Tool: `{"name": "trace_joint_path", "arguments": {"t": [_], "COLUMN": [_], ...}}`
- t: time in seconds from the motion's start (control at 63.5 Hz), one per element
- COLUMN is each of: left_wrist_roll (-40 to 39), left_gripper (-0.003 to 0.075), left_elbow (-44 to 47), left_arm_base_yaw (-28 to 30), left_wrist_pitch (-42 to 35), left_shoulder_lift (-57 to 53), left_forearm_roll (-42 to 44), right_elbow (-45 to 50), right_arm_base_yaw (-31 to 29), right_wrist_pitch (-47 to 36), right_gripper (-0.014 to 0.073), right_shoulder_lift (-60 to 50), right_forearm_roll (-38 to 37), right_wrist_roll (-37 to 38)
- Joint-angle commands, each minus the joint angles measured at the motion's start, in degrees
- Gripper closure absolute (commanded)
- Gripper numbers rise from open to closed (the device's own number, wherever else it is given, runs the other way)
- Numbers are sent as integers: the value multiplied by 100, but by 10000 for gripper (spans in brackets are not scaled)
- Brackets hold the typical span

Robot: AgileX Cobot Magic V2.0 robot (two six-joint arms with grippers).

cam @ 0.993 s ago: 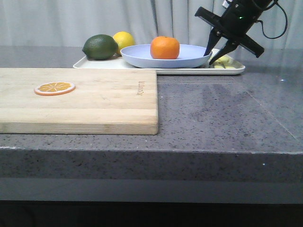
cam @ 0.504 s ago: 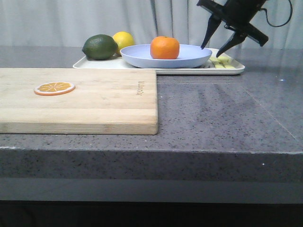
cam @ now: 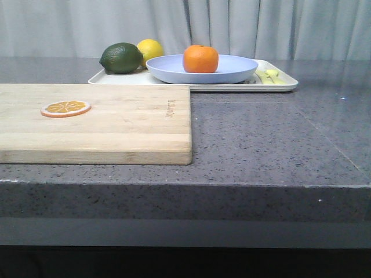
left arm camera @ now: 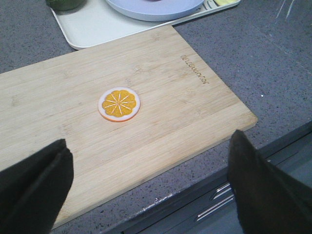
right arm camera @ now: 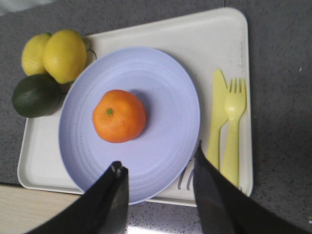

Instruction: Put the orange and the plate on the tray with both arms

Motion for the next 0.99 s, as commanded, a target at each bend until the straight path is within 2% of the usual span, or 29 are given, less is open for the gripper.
{"name": "trace_joint_path", "arguments": {"t": [0.0, 0.205, 0.362, 0.709, 0.977], "left_wrist_roll": [-47, -47, -47, -47, -47], "left_gripper": [104, 104, 104, 104, 104], "left_elbow": [-152, -152, -152, -152, -152], "left_arm_base_yaw": [5, 5, 5, 5, 5], "left_wrist_pitch": [-415, -415, -415, -415, -415], "left_shoulder_lift": [-7, -7, -7, -7, -7], "left_forearm_roll": [-38, -38, -38, -38, -38], "right_elbow": [-100, 531, 1489, 5394, 7599], "right_arm_base_yaw": [54, 516, 972, 1003, 998], "right_wrist_pitch": [389, 362, 129, -1850, -2052], "right_gripper": [249, 249, 251, 251, 251], "right_shoulder_lift": [-759, -1730, -2646, -5060, -6581], "right_forearm_roll": [-164, -941, -1832, -2001, -2237], "right_wrist_roll": [-356, -658, -658, -752, -752]}}
